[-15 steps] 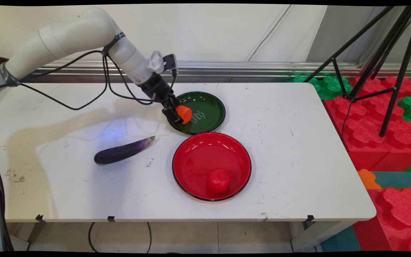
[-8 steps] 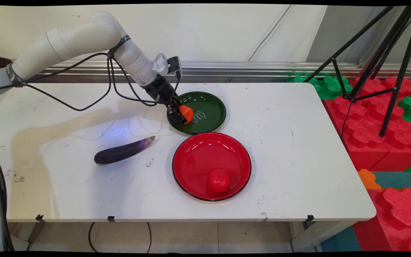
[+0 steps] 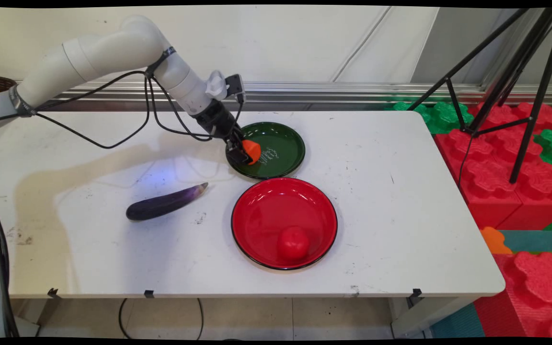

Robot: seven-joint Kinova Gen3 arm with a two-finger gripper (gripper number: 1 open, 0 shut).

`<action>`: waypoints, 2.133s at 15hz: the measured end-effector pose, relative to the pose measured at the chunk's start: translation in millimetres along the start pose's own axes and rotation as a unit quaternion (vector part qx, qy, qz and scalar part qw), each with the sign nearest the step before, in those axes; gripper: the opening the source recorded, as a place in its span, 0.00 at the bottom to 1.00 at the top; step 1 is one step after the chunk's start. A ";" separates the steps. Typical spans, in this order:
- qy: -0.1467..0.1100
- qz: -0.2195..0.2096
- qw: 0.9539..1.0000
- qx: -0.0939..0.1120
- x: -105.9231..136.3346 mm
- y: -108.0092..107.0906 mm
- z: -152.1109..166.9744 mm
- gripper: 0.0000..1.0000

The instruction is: Place the picked object on the table

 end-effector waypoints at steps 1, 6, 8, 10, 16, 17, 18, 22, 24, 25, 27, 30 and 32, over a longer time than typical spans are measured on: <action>0.002 -0.001 1.000 0.001 0.3 0.0 -2.6 0.00; 0.013 -0.005 1.000 0.008 0.9 1.3 -23.1 0.00; 0.017 -0.005 1.000 0.011 -0.2 2.0 -36.8 0.00; 0.020 -0.002 1.000 0.014 -2.5 3.3 -55.4 0.00; 0.014 0.008 1.000 0.020 -15.7 8.2 -104.8 0.00; 0.009 0.012 1.000 0.020 -20.4 9.6 -115.1 0.00; 0.003 0.017 1.000 0.020 -24.9 10.9 -123.2 0.00; -0.026 0.044 0.999 0.015 -47.9 15.8 -149.7 0.00; -0.037 0.052 0.998 0.010 -57.9 17.1 -154.8 0.00; -0.043 0.055 0.998 0.008 -64.4 17.5 -156.2 0.00; -0.053 0.058 0.997 0.004 -75.6 16.6 -154.0 0.00; -0.065 0.057 0.996 -0.002 -91.2 12.3 -141.2 0.00; -0.073 0.055 0.996 -0.005 -101.3 6.5 -126.0 0.00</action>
